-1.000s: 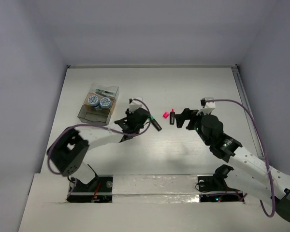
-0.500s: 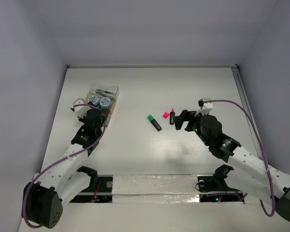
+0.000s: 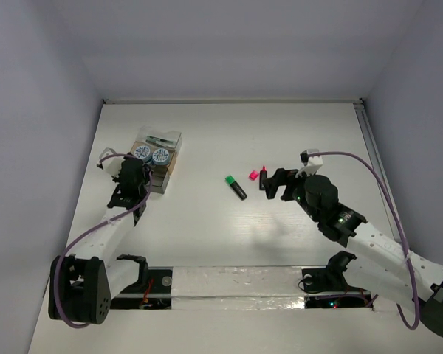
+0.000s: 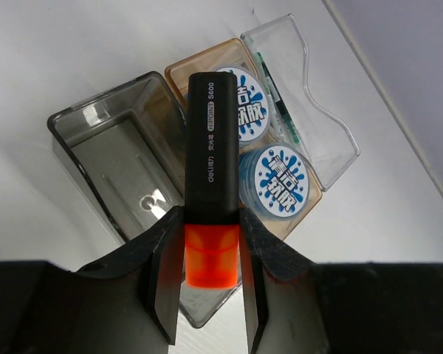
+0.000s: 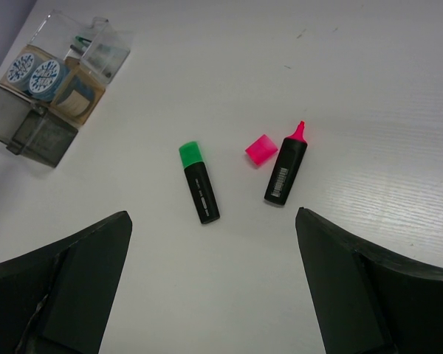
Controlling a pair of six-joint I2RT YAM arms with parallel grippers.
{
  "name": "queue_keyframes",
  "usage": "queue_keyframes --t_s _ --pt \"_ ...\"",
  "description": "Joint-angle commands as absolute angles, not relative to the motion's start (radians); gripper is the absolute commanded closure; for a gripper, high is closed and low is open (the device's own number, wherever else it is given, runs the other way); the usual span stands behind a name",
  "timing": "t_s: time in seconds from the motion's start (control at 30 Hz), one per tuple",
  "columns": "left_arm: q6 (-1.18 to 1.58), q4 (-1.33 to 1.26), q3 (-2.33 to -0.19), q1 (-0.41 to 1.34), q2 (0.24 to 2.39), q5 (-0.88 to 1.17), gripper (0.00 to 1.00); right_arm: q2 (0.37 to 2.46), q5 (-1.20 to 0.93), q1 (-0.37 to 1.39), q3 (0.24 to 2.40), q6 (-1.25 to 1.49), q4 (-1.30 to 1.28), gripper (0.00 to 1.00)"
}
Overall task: Sort the stationery into containers
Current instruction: Place the pen in the storage box.
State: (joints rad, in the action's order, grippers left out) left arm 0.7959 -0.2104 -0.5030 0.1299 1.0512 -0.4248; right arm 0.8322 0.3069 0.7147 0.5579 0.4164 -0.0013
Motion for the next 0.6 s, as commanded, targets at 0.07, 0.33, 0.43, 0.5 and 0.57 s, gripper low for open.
queue_keyframes --t_s 0.07,0.33,0.43,0.5,0.57 --pt "0.868 -0.313 -0.5 0.124 1.094 -0.399 0.84 0.838 0.287 0.718 0.557 0.422 0.063 0.02" --pt "0.945 -0.359 -0.462 0.124 1.16 -0.363 0.82 0.841 0.282 0.718 0.555 0.42 0.069 0.02" --pt "0.988 -0.38 -0.416 0.124 1.137 -0.38 0.81 0.845 0.282 0.718 0.555 0.42 0.068 0.02" --pt "1.008 -0.391 -0.387 0.124 1.12 -0.383 0.79 0.844 0.279 0.718 0.555 0.42 0.069 0.02" --pt "1.008 -0.396 -0.377 0.124 1.12 -0.382 0.74 0.844 0.279 0.718 0.555 0.423 0.071 0.02"
